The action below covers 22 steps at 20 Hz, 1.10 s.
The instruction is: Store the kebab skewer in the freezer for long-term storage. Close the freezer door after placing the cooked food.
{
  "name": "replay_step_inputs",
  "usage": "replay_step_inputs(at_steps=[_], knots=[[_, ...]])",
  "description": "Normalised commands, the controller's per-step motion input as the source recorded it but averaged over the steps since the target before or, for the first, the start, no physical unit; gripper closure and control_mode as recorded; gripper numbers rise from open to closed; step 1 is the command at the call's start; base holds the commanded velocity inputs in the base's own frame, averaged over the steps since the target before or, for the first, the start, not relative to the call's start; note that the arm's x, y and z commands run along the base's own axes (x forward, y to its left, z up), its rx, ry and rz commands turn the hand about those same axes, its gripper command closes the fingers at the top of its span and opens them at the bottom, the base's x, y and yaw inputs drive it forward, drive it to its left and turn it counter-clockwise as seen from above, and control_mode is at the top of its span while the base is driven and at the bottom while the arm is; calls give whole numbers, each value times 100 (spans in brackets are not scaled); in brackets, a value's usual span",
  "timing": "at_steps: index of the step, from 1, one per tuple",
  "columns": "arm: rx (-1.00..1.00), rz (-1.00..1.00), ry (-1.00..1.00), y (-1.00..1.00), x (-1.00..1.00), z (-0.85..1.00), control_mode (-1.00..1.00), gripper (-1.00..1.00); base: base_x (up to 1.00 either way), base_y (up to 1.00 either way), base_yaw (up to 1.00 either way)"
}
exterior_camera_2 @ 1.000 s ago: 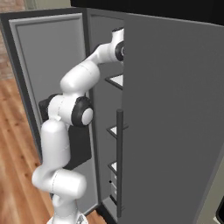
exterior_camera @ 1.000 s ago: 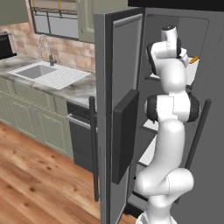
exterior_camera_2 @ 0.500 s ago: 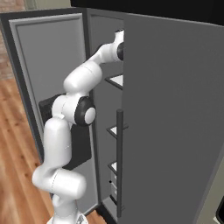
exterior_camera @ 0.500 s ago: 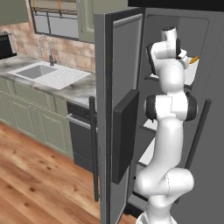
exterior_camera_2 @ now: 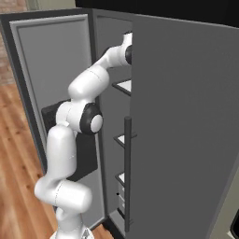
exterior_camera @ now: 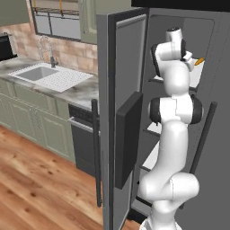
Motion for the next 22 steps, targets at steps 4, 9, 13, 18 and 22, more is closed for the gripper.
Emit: replay_step_inputs(at_steps=[4, 9, 13, 18, 22], knots=[[3, 0, 0, 0, 0, -18, -100, -100, 0, 0, 0], [3, 0, 0, 0, 0, -15, -100, -100, 0, 0, 0], [2, 0, 0, 0, 0, -8, -100, -100, 0, 0, 0], [0, 0, -1, 4, 0, 0, -100, -100, 0, 0, 0], [0, -1, 0, 23, -9, 0, -100, -100, 0, 0, 0]])
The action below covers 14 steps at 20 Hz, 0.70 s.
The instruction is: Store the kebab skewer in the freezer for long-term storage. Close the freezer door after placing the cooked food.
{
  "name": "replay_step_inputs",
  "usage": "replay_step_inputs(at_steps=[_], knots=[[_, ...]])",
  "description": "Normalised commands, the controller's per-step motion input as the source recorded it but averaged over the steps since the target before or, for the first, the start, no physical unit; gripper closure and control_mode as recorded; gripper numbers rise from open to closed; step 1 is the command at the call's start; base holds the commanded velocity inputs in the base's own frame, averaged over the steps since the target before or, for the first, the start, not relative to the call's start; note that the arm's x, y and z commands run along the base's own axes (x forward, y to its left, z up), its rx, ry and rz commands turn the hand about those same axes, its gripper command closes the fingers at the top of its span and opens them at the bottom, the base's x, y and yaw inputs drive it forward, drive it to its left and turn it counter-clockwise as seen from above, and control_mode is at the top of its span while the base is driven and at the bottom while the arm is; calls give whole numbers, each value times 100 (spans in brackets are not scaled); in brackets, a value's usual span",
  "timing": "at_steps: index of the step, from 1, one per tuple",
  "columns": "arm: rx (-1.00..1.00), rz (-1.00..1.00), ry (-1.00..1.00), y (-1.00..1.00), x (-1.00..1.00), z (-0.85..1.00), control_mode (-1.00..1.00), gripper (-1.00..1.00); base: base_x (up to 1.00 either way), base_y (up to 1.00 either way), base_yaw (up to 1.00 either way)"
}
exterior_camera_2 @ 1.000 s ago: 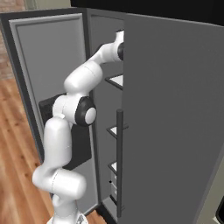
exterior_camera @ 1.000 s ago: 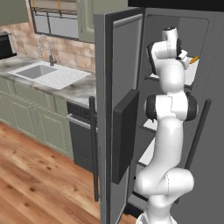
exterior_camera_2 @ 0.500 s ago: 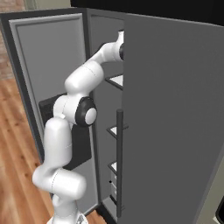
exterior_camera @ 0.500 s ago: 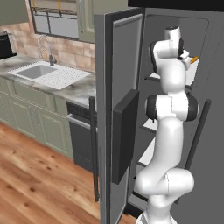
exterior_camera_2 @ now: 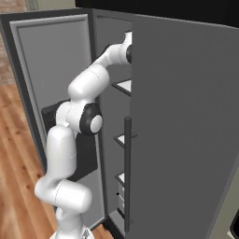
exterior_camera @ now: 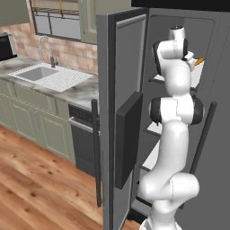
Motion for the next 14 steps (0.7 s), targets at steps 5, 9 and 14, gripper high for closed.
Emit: replay_step_inputs(at_steps=[5, 9, 14], knots=[[0, -5, 0, 31, -26, 0, -100, -100, 0, 0, 0], [0, -2, -1, 30, -45, 0, -100, -100, 0, 0, 0], [0, 0, -5, 32, -62, 0, -100, -100, 0, 0, 0]])
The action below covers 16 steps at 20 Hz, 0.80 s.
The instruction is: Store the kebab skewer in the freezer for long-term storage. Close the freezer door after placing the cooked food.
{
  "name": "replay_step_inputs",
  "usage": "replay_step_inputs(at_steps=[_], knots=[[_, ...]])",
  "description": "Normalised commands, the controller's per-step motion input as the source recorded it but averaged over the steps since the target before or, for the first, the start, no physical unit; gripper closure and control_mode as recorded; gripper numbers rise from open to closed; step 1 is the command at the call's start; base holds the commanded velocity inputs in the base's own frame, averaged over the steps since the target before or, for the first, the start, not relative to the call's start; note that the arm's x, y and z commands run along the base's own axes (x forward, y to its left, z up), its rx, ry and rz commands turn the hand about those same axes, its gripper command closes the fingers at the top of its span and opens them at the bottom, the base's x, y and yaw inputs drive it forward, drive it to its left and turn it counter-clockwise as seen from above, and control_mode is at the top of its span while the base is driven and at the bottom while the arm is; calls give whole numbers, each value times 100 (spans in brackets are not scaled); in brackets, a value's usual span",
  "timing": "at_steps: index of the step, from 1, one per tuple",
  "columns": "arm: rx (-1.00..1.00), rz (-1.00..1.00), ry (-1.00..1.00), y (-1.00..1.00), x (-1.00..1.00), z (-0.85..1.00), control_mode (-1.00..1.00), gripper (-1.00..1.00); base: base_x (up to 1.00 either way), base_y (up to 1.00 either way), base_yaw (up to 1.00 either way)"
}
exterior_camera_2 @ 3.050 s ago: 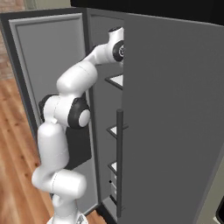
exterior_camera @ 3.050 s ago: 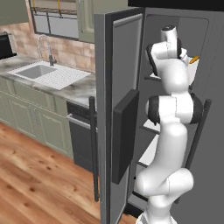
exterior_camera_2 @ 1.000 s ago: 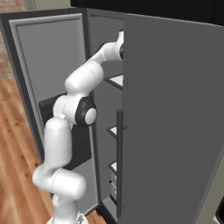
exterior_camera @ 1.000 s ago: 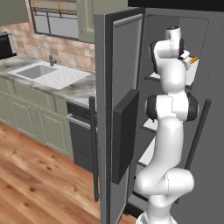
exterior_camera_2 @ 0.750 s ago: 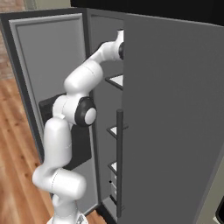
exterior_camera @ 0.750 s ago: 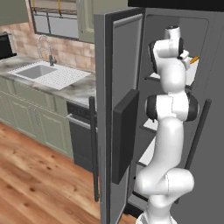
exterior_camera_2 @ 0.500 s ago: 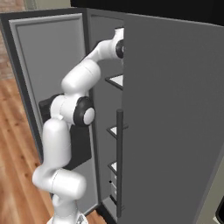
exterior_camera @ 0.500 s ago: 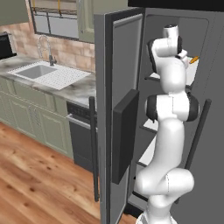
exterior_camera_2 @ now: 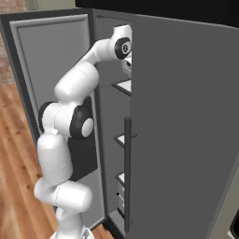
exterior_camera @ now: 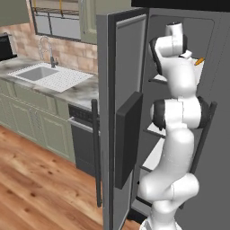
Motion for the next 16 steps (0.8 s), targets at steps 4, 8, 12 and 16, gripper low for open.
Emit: replay_step_inputs(at_steps=[4, 8, 12, 16], knots=[[0, 0, -6, 30, -66, 0, -100, -100, 0, 0, 0], [0, 0, -4, 32, -66, 0, -100, -100, 0, 0, 0], [0, 0, -3, 34, -65, 0, -100, -100, 0, 0, 0], [0, 0, -1, 33, -68, 0, -100, -100, 0, 0, 0]])
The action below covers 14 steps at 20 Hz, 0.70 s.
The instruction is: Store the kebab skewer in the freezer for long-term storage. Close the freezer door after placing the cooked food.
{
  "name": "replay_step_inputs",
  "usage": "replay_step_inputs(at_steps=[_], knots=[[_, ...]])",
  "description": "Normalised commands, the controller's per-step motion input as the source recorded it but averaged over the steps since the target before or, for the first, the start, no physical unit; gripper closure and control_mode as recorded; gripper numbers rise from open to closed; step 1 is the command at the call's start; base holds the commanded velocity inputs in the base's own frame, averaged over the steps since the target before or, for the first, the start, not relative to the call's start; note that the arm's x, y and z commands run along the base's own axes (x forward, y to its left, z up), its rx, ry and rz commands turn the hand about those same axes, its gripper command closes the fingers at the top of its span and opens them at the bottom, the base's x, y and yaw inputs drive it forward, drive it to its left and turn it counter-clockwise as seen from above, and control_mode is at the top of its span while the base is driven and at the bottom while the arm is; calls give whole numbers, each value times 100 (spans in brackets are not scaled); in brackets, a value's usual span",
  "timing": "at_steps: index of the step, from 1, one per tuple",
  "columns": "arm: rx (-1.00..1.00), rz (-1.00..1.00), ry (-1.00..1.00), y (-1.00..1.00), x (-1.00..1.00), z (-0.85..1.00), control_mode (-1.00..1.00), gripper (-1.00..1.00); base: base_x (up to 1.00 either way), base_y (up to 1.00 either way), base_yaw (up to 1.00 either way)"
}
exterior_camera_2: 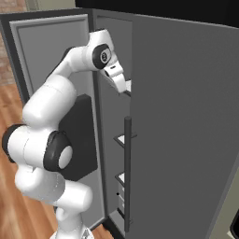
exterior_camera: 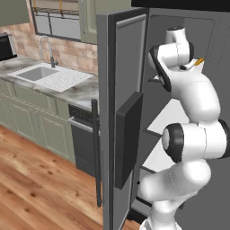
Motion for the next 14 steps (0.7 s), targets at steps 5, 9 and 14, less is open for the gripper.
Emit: replay_step_inputs(at_steps=[5, 9, 14], knots=[[0, 0, 0, 28, -66, 0, -100, -100, 0, 0, 0], [0, 0, 0, 21, -74, 0, -100, -100, 0, 0, 0], [0, 2, 2, 31, -80, 0, -100, -100, 0, 0, 0]])
